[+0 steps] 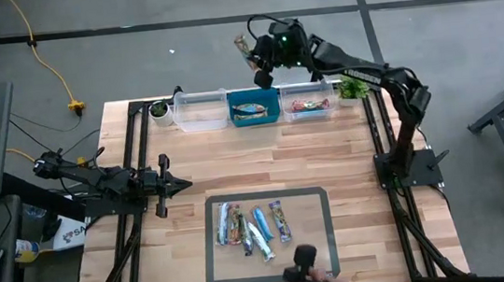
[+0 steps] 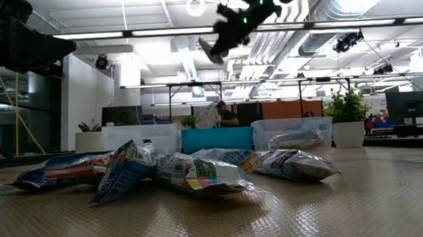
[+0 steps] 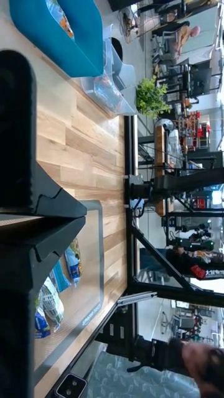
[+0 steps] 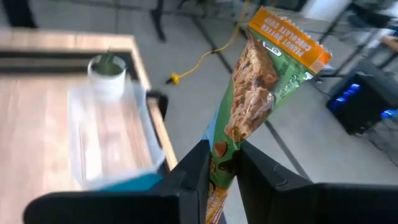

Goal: Pick and place Granola Bars by type
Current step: Put the yellow granola bar into the blue bin

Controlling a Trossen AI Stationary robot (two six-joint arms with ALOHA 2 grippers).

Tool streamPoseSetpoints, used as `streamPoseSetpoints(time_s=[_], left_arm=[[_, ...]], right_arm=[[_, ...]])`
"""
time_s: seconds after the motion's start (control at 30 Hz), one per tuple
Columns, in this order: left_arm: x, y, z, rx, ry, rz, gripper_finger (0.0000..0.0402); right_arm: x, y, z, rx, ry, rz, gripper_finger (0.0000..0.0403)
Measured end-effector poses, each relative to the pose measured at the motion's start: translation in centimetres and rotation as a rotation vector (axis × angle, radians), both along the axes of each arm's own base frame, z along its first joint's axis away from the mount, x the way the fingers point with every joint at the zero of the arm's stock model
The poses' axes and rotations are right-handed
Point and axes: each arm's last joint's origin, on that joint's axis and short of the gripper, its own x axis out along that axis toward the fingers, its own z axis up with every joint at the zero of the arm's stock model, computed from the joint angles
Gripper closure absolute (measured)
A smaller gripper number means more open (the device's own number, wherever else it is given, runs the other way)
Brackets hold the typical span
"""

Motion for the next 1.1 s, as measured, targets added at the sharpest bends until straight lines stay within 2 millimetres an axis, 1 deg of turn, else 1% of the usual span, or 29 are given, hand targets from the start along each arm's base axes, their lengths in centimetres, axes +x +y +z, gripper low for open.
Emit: streamPoseSetpoints(time_s=[0.1, 0.2, 0.3, 0.43, 0.57, 0.73, 0.83, 0.97, 1.1], left_arm=[[0.0, 0.0, 0.0, 0.000, 0.000, 0.000, 0.0400], [0.0, 0.0, 0.0, 0.000, 0.000, 0.000, 0.0400], [0.0, 0.0, 0.0, 0.000, 0.000, 0.000, 0.0400], [0.0, 0.0, 0.0, 0.000, 0.000, 0.000, 0.0400], [0.0, 0.0, 0.0, 0.000, 0.000, 0.000, 0.0400], [0.0, 0.0, 0.0, 0.000, 0.000, 0.000, 0.0400], [0.0, 0.0, 0.0, 0.000, 0.000, 0.000, 0.0400], [0.0, 0.0, 0.0, 0.000, 0.001, 0.000, 0.0400], [0.0, 0.0, 0.0, 0.000, 0.000, 0.000, 0.0400]], right_arm=[[-0.1, -1.7, -1.8, -0.014, 0.065, 0.061, 0.0346], [0.1, -2.9, -3.6, -0.047, 0.146, 0.110, 0.0346], [0.5, -3.5, -5.6, -0.094, 0.242, 0.152, 0.0346], [1.2, -3.9, -8.3, -0.160, 0.389, 0.228, 0.0346], [2.0, -3.6, -10.9, -0.241, 0.571, 0.290, 0.0346], [3.1, -2.5, -12.6, -0.302, 0.690, 0.365, 0.0346], [3.6, -1.6, -13.2, -0.303, 0.724, 0.417, 0.0346], [4.2, -0.1, -13.4, -0.289, 0.744, 0.470, 0.0346], [4.3, 1.0, -13.7, -0.254, 0.779, 0.508, 0.0346]])
